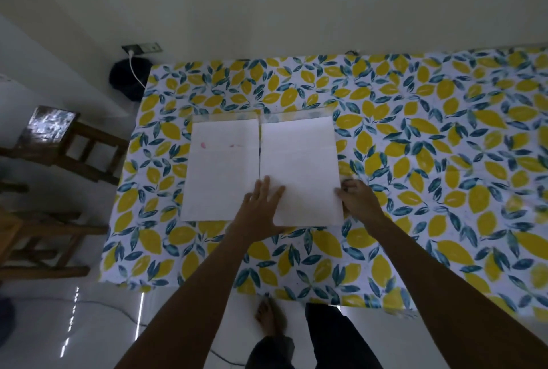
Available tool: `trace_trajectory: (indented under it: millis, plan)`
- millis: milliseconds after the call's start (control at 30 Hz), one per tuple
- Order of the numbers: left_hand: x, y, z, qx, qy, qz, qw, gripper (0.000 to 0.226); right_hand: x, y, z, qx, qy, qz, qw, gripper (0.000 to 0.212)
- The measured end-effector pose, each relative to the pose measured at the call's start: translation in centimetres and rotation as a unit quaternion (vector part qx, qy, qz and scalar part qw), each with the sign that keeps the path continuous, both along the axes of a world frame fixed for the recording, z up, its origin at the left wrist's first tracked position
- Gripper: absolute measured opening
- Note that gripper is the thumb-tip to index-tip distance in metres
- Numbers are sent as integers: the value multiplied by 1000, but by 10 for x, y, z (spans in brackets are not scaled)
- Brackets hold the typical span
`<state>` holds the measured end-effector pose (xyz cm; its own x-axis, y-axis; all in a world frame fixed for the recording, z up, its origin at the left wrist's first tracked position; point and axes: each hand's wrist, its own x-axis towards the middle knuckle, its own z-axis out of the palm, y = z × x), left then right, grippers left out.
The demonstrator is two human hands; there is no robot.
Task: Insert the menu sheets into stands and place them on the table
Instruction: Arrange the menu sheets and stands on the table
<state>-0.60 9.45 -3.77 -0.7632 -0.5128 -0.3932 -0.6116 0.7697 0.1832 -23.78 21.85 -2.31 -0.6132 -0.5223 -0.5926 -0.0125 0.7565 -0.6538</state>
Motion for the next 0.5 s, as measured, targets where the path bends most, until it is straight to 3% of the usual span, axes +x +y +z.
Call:
trace_trajectory:
  millis: [133,233,367,500]
  plan:
    - [14,10,15,-30,3,-49,998,88,9,13,13,-77,-48,-82,992,22]
    - [31,21,31,-52,21,-61,997,74,21,27,32,-117,-45,-72,990,26]
    - [48,33,58,-149,151,-89,973,64,37,50,55,-151,-42,-99,983,11]
    - [54,32,90,-228,239,-125,935,52,50,71,87,-177,-75,-108,975,22]
